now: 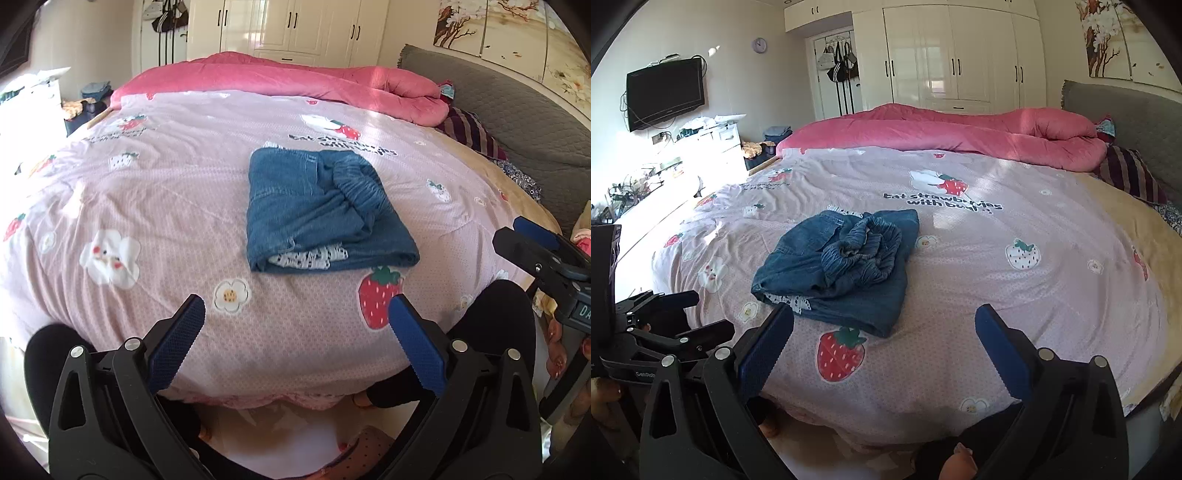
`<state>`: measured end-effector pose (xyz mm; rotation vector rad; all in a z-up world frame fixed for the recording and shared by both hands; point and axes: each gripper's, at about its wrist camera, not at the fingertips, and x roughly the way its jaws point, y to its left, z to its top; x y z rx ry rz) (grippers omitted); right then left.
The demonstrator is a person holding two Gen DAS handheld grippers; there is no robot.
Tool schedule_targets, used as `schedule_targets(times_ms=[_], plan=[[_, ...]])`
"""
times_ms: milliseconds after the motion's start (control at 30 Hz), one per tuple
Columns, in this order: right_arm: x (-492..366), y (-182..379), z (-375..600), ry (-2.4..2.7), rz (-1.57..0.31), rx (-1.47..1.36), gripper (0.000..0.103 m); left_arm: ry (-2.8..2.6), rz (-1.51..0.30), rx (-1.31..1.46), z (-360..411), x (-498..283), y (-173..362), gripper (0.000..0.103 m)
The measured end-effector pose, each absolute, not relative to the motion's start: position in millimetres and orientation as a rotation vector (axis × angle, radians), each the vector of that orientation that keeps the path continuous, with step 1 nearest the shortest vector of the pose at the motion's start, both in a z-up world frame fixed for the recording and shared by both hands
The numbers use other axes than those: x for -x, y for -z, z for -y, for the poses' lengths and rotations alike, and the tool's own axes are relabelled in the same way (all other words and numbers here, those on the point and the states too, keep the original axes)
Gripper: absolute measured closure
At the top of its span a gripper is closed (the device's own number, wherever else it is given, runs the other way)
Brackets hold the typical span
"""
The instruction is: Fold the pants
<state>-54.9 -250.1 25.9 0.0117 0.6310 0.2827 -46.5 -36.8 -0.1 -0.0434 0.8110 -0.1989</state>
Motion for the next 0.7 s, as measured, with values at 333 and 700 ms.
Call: schedule_targets(times_ms=[333,700], plan=[[72.2,-6.5,250.2,-0.276,-0.664,-0.054,0.005,0.157,-0.796,0.029,34.5,59.1,6.4,0.010],[77.4,1.8,239.4,-0.259,-0.648,-0.010,0.005,0.135,-0.792,0.047,28.9,64.9,10.6,0.010]])
